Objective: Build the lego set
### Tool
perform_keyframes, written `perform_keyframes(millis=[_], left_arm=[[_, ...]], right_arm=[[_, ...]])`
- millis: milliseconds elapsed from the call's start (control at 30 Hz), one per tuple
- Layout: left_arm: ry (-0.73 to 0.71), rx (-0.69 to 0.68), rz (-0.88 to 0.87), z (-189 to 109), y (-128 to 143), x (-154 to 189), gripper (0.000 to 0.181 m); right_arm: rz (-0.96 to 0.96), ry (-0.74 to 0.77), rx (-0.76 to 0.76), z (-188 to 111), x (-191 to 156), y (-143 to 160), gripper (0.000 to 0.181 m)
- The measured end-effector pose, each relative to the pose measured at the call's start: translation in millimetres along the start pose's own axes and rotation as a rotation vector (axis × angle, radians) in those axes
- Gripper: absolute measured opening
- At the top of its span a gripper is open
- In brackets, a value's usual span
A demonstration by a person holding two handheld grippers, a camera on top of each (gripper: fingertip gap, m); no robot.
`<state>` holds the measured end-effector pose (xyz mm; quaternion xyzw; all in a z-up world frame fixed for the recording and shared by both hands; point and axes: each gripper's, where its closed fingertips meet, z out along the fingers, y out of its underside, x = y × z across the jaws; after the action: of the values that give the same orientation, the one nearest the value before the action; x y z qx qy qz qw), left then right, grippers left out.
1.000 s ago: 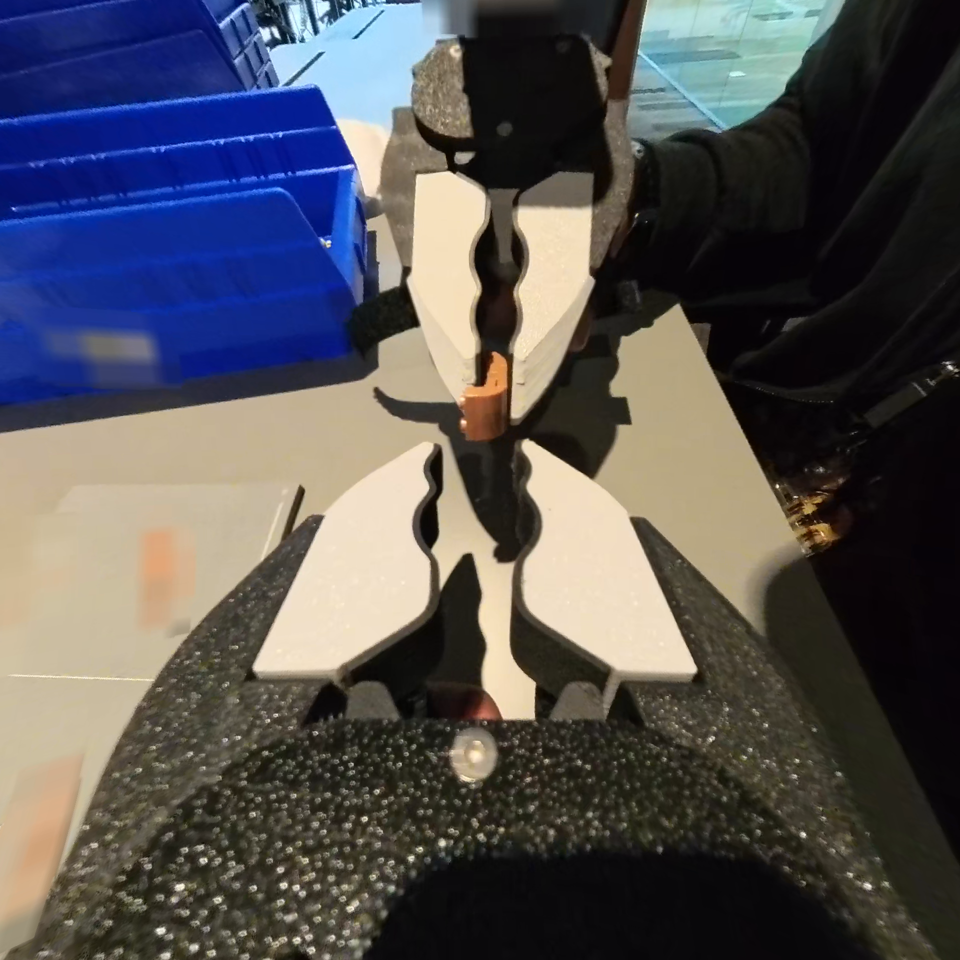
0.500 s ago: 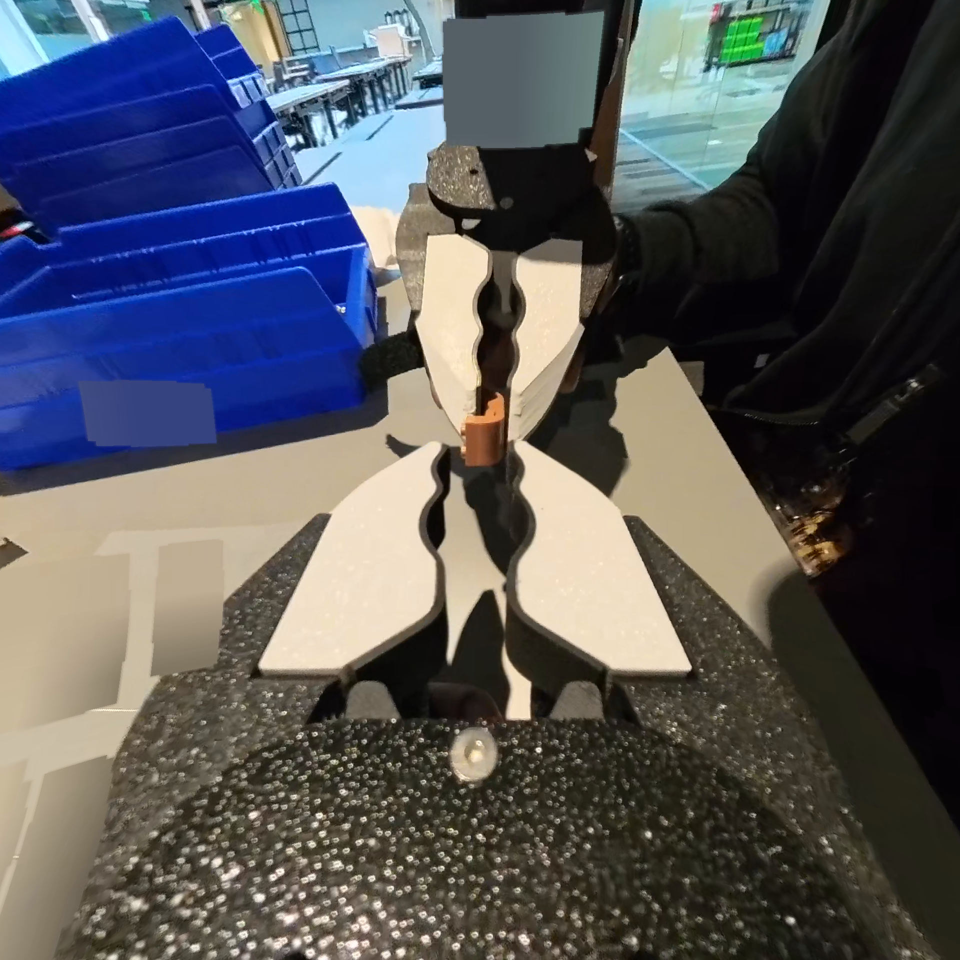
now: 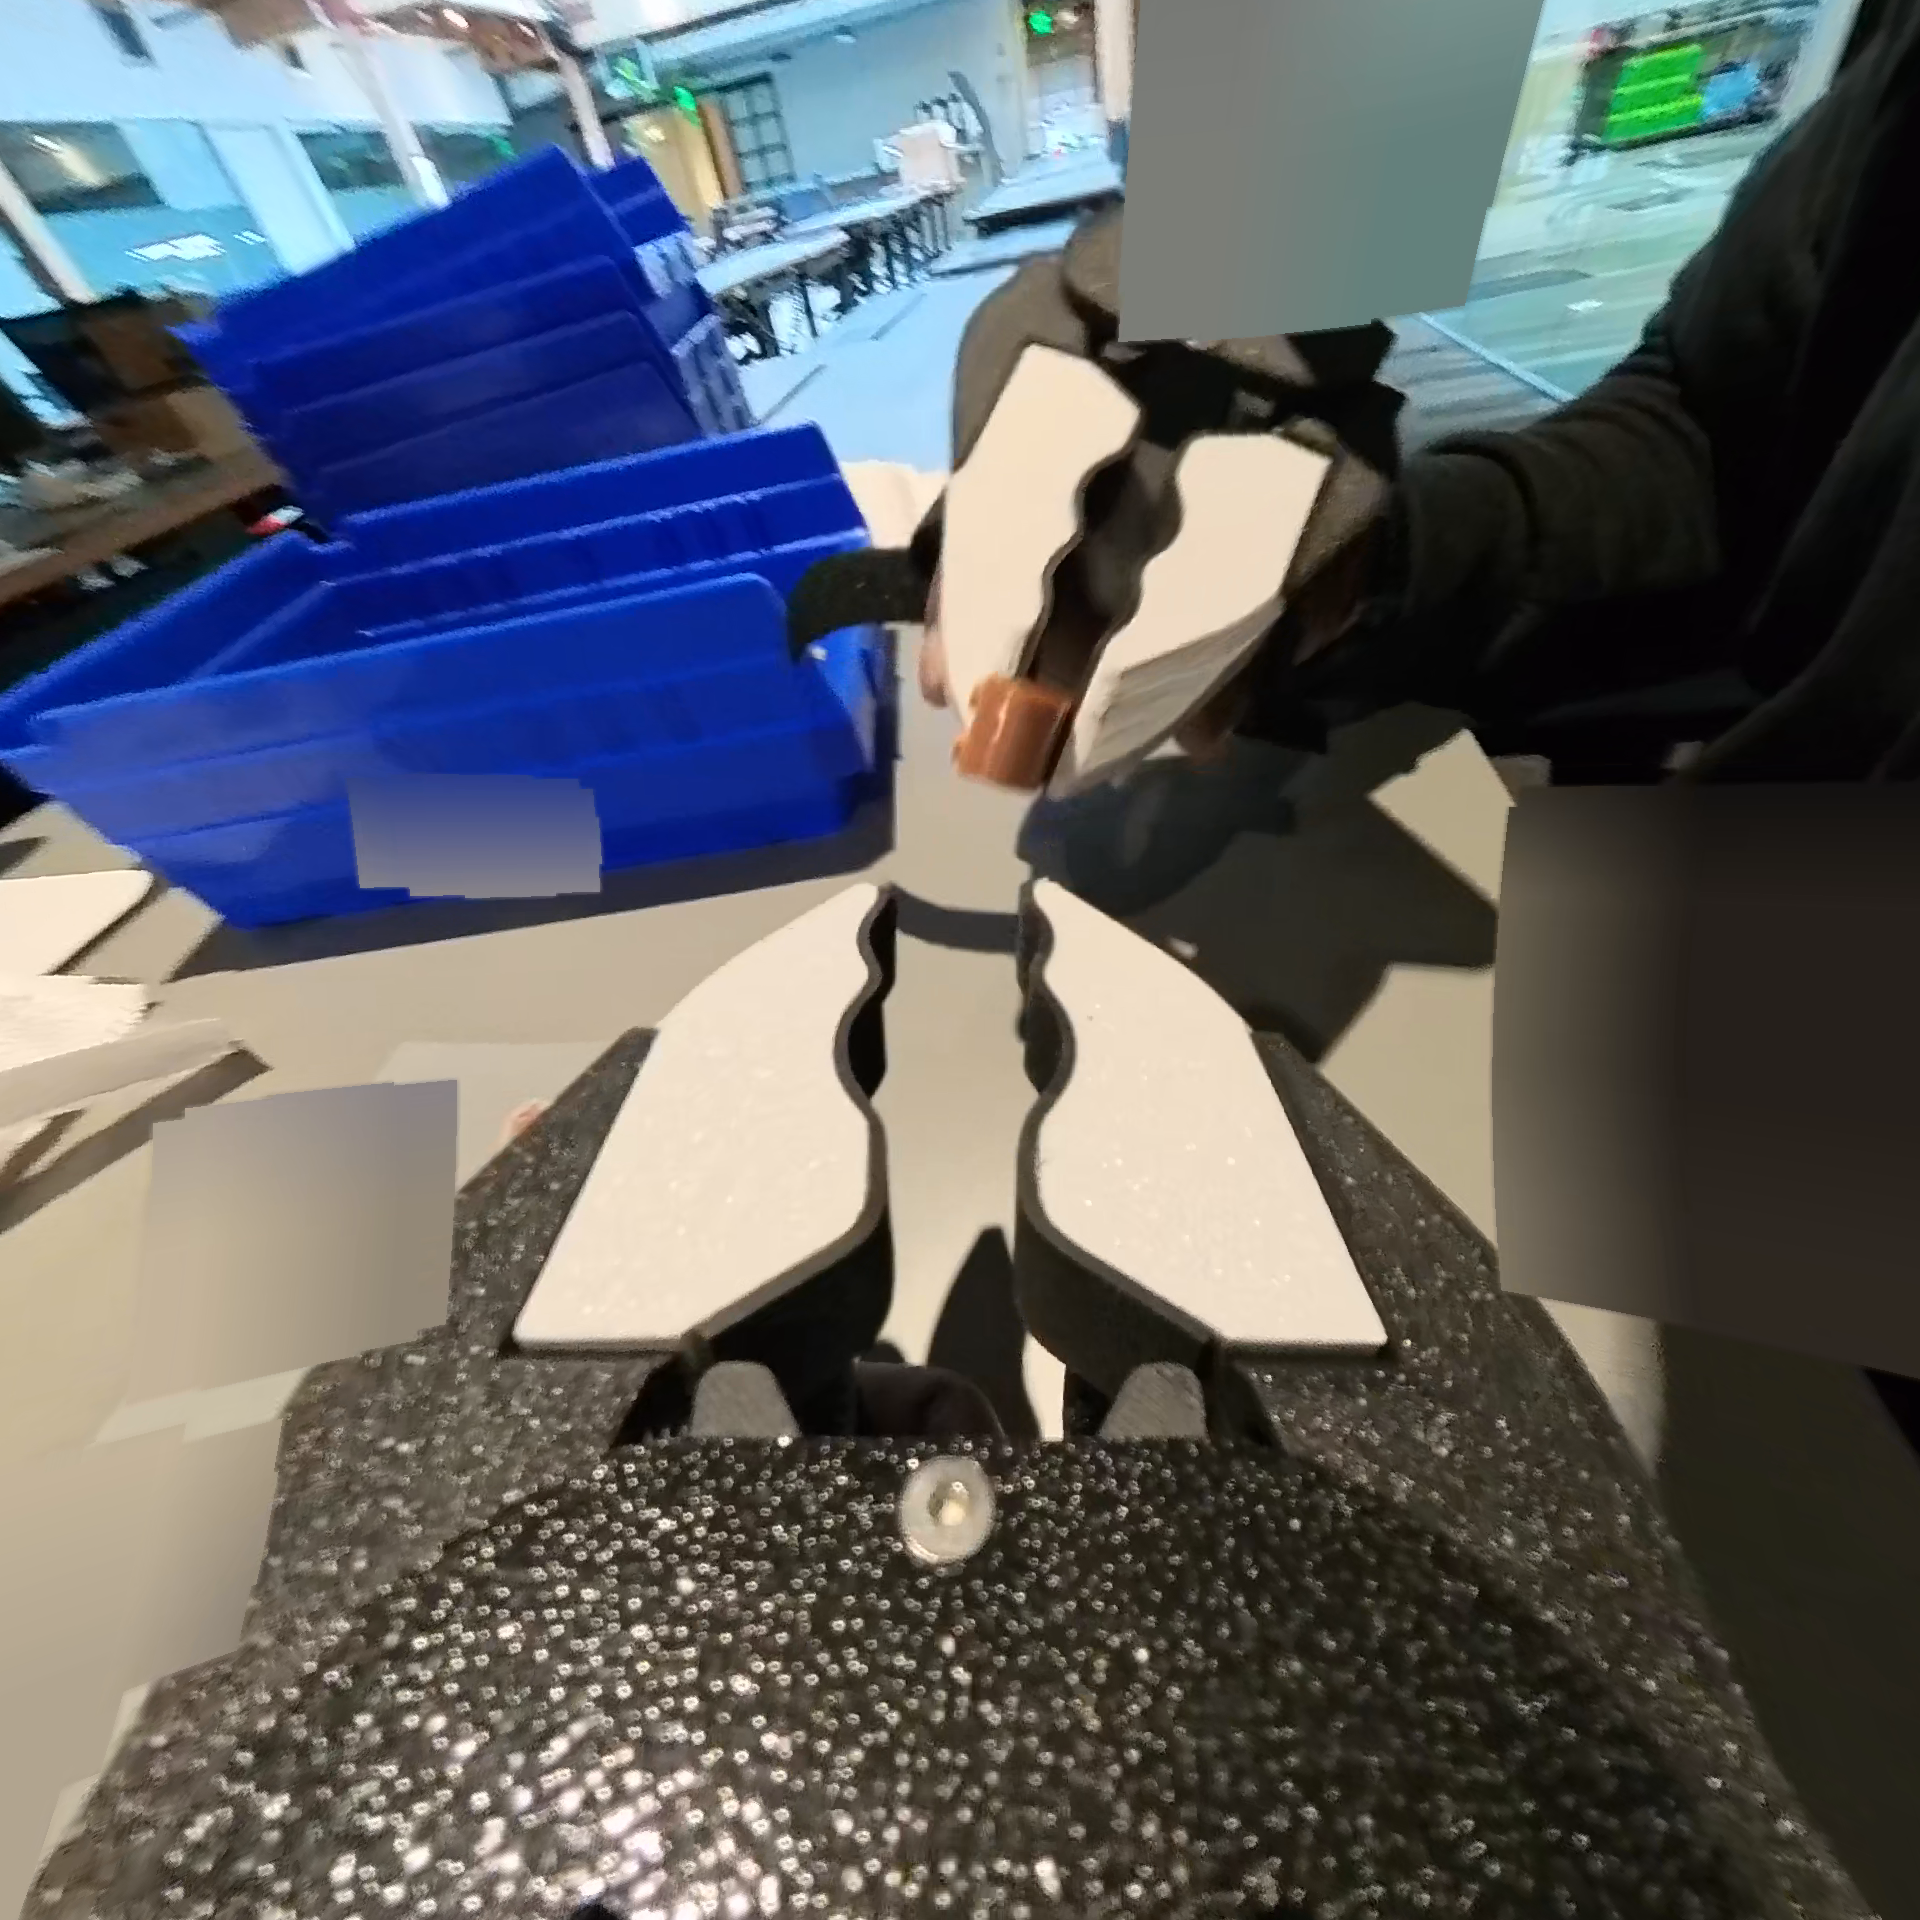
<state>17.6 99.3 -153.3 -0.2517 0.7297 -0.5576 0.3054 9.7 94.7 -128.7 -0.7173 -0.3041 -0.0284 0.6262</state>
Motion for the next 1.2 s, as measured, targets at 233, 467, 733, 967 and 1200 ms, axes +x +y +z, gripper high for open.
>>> perform_keyframes(millis=[233,467,733,967,1200], left_arm=[[-0.063,0.063,-0.036,-3,-8,-12,0.021],[-0.089,0.096,-0.035,-9,-15,-15,0.021],[-0.122,0.179,-0.090,-18,-28,-23,0.021],[-0.135,0.196,-0.121,-19,-28,-28,0.020],[-0.161,0.173,-0.151,-17,-21,-34,0.019]], right_arm=[[0.046,0.102,0.250,-12,32,-46,0.007],[0.194,0.074,0.388,-14,48,-60,0.008],[0.293,0.078,0.382,-8,53,-50,0.007],[0.277,0.124,0.262,3,54,-34,0.008],[0.169,0.192,0.104,15,51,-17,0.008]])
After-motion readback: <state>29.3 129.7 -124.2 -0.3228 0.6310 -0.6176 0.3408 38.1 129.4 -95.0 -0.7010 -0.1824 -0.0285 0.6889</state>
